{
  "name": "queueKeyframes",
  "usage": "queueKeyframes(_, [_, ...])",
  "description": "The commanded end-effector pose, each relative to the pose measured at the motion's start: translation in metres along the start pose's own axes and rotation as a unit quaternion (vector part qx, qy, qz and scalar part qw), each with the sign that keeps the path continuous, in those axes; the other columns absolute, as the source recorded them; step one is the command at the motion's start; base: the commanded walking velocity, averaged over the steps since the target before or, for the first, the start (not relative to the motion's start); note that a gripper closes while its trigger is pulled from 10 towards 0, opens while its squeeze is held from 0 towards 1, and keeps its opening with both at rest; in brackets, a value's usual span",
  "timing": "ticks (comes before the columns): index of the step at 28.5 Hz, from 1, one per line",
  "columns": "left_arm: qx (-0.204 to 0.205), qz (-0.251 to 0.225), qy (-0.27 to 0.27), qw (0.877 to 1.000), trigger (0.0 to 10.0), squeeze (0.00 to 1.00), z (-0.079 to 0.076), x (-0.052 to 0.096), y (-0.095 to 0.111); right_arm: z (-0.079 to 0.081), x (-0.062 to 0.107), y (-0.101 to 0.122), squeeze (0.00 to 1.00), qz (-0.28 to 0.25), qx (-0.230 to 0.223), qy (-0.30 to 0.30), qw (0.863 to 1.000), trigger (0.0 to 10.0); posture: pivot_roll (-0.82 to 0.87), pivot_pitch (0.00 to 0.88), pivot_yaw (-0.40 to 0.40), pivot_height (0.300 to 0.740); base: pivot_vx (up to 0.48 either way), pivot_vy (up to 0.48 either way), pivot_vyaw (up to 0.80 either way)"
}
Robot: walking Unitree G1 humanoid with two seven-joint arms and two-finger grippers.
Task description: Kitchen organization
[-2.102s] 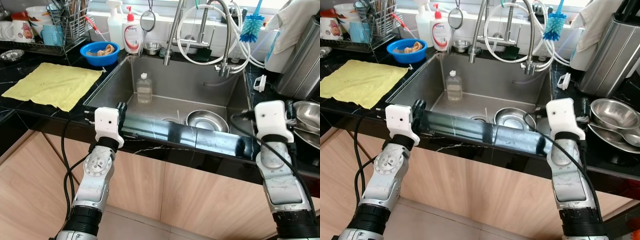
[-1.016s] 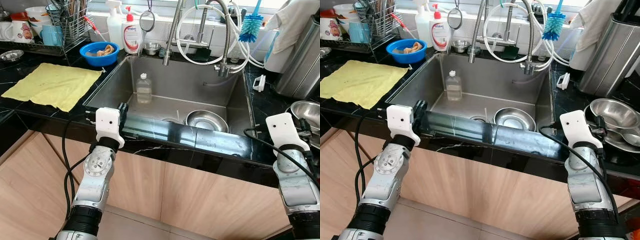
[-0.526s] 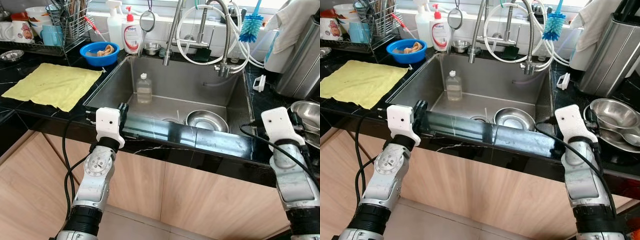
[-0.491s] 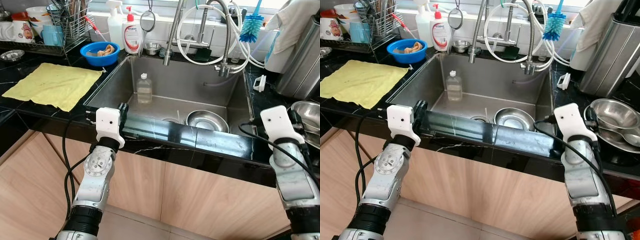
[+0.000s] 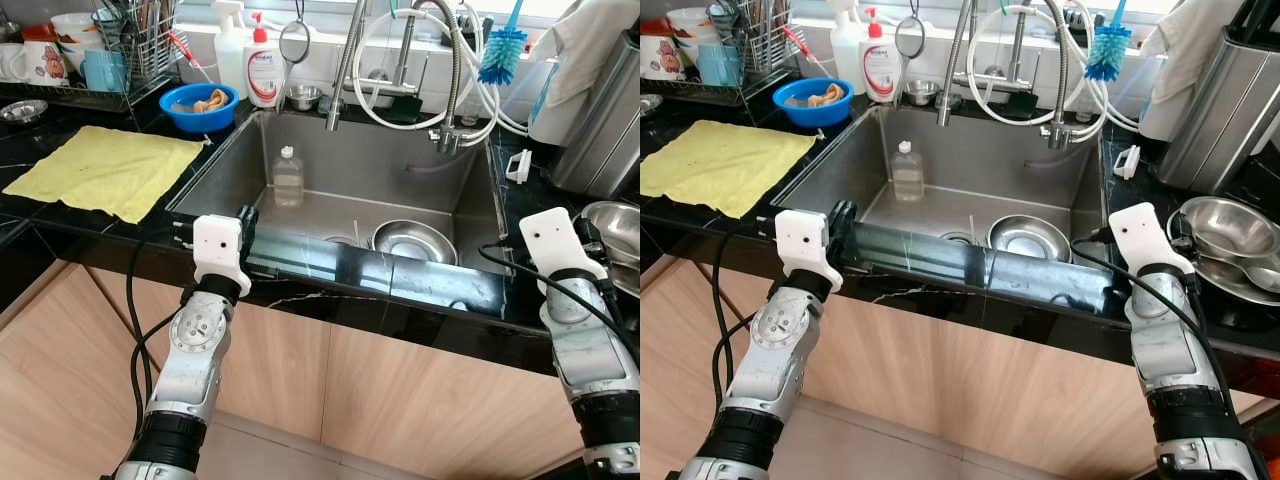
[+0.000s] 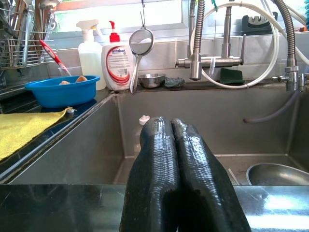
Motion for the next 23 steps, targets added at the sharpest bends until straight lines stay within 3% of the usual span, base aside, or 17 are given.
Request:
queueKeyframes(1, [-0.001, -0.001, 0.000, 1.000, 10.0, 0.00, 0.0003, -0.0022, 0.0023, -0.0043, -0.0025, 0.0046, 0.00, -0.006, -0.002, -0.003, 1.000, 10.0, 0.07, 0.000, -0.012, 0.740, 0.000, 0.000, 0.00])
queueKeyframes(2, [-0.002, -0.001, -0.001, 1.000, 10.0, 0.00, 0.0004, -0.0020, 0.0022, -0.0045, -0.0025, 0.0051, 0.00, -0.008, -0.003, -0.004, 1.000, 0.0, 0.07, 0.000, -0.012, 0.740, 0.000, 0.000, 0.00])
queueKeyframes(13, [-0.003, 0.000, -0.002, 1.000, 10.0, 0.00, 0.0008, -0.0022, 0.0020, -0.0015, -0.0015, 0.0002, 0.00, 0.001, 0.001, 0.000, 1.000, 0.0, 0.07, 0.000, -0.011, 0.740, 0.000, 0.000, 0.00])
queueKeyframes(15, [-0.003, 0.000, -0.002, 1.000, 10.0, 0.00, 0.0008, -0.0021, 0.0021, -0.0009, -0.0010, -0.0013, 0.00, 0.004, 0.002, 0.000, 1.000, 8.1, 0.08, 0.000, -0.011, 0.740, 0.000, 0.000, 0.00])
queueKeyframes(16, [-0.003, 0.000, -0.002, 1.000, 10.0, 0.00, 0.0009, -0.0021, 0.0021, -0.0006, -0.0006, -0.0016, 0.00, 0.005, 0.002, 0.000, 1.000, 10.0, 0.07, 0.000, -0.009, 0.740, 0.000, 0.000, 0.00])
queueKeyframes(23, [-0.003, 0.000, -0.003, 1.000, 10.0, 0.00, 0.0007, -0.0020, 0.0019, -0.0011, 0.0003, -0.0043, 0.00, 0.012, 0.001, -0.002, 1.000, 10.0, 0.08, 0.000, -0.011, 0.740, 0.000, 0.000, 0.00])
Point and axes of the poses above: a point about 5 cm out from each wrist's last joint towards the gripper, its own x axis pointing back from the gripper into the wrist, its own y axis along the axis of the wrist's last joint, z = x × y, the point moved 6 cm from there along -x, pointing out of the wrist towards the gripper, and after that the axes turned 2 degrees about -x, right-handed, at the moved point
